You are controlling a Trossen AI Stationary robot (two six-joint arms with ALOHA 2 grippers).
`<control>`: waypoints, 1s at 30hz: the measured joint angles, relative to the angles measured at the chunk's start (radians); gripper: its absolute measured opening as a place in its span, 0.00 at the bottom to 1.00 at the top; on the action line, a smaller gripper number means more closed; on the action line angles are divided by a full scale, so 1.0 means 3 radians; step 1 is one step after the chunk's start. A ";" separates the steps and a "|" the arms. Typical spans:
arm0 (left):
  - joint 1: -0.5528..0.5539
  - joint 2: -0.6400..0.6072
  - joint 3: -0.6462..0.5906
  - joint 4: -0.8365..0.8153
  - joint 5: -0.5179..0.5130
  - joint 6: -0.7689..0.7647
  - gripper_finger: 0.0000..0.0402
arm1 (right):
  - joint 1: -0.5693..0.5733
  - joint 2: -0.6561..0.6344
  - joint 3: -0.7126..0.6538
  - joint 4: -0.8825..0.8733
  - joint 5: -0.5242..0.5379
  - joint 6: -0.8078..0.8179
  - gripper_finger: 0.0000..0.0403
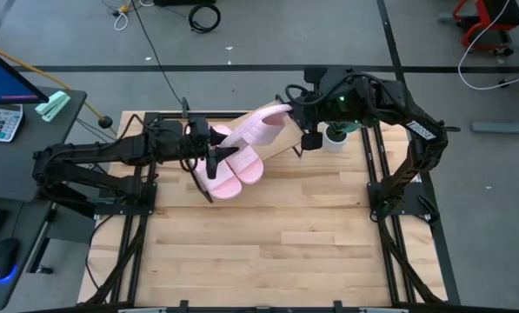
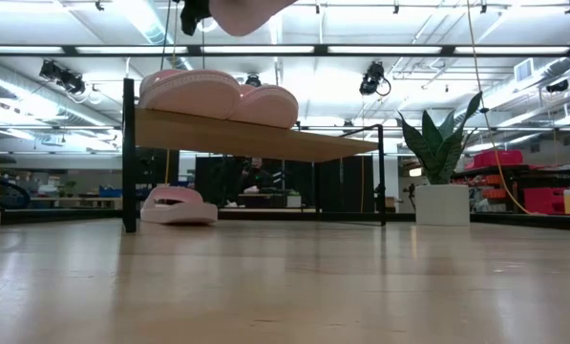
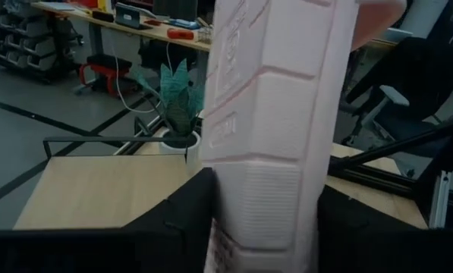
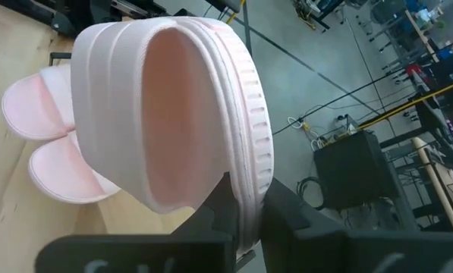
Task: Pick and place slides into the shelf
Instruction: Put the pink slipper on the shelf
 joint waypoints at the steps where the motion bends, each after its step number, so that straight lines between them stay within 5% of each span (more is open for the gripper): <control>1: 0.0000 0.0000 0.0000 -0.0002 -0.0003 0.0000 0.39 | 0.0000 0.0000 -0.0001 -0.0002 0.0000 0.0000 0.08; 9: 0.0000 0.0000 0.0000 -0.0002 -0.0052 0.0000 0.19 | 0.0000 0.0000 -0.0001 -0.0003 -0.0004 0.0004 0.10; 17: -0.0003 0.0001 -0.0003 0.0029 -0.0157 -0.0198 0.19 | 0.0000 -0.0003 0.0000 0.0024 0.0040 -0.0040 0.34; 30: -0.0020 0.0048 -0.0005 0.0364 -0.0587 -0.0988 0.19 | 0.0000 -0.0106 0.0000 0.0004 0.0938 -0.0018 0.56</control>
